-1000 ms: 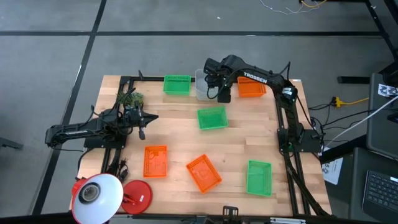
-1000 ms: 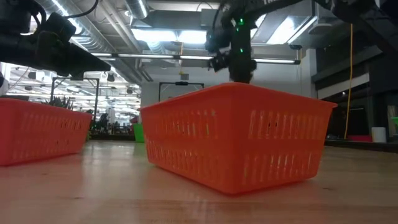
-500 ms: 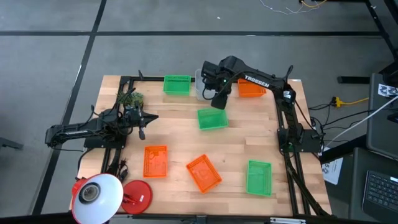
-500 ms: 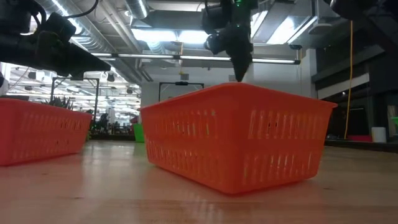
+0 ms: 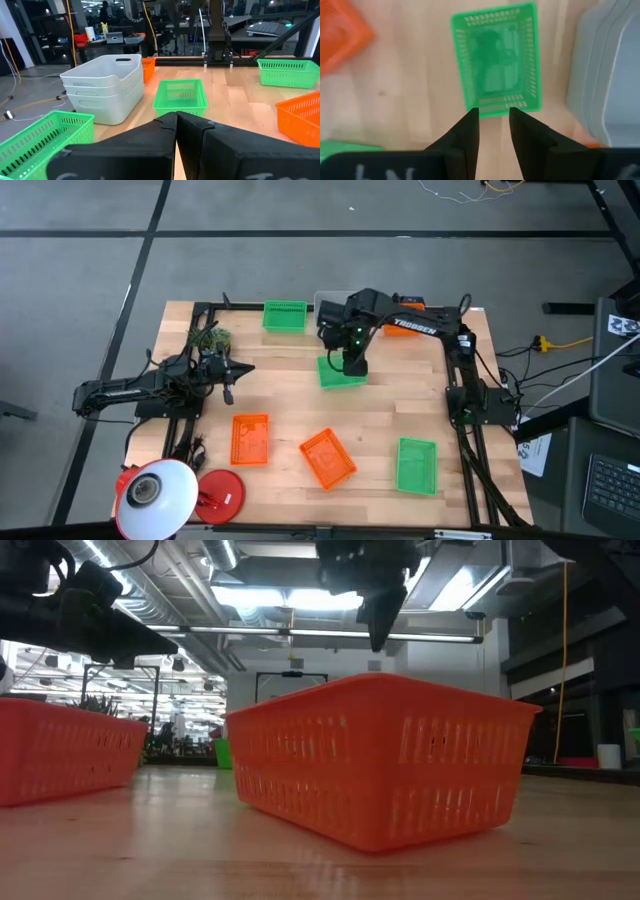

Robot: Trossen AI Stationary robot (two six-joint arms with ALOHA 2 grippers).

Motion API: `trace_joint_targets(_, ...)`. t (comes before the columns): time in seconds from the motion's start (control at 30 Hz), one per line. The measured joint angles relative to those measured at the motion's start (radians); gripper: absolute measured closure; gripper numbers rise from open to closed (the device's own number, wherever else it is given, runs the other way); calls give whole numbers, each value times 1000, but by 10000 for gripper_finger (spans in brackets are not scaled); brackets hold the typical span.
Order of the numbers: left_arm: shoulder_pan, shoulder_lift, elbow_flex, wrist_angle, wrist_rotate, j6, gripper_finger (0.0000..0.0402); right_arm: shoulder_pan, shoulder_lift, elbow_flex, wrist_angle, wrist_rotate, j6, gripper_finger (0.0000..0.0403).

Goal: Stack baskets by color
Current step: Adjust the bins

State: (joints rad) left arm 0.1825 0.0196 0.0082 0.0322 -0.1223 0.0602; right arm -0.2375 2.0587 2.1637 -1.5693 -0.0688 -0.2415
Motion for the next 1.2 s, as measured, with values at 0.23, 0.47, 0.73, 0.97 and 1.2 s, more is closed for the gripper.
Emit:
trace_joint_targets(0.23,0,0,0,0,0,-31,401,-13,-191,-244,16,-117,24,297)
trace_joint_targets(0.47,0,0,0,0,0,-33,401,-2,-554,-811,370,-187,193,297)
trace_joint_targets(0.73,0,0,0,3,0,-37,401,155,-900,-1311,802,-86,558,297)
trace_joint_targets(0.97,0,0,6,197,55,-326,401,281,-1049,-1548,1145,90,707,297)
trace_joint_targets(1.2,-1,178,86,152,215,-347,401,321,-1079,-1628,1294,121,701,297)
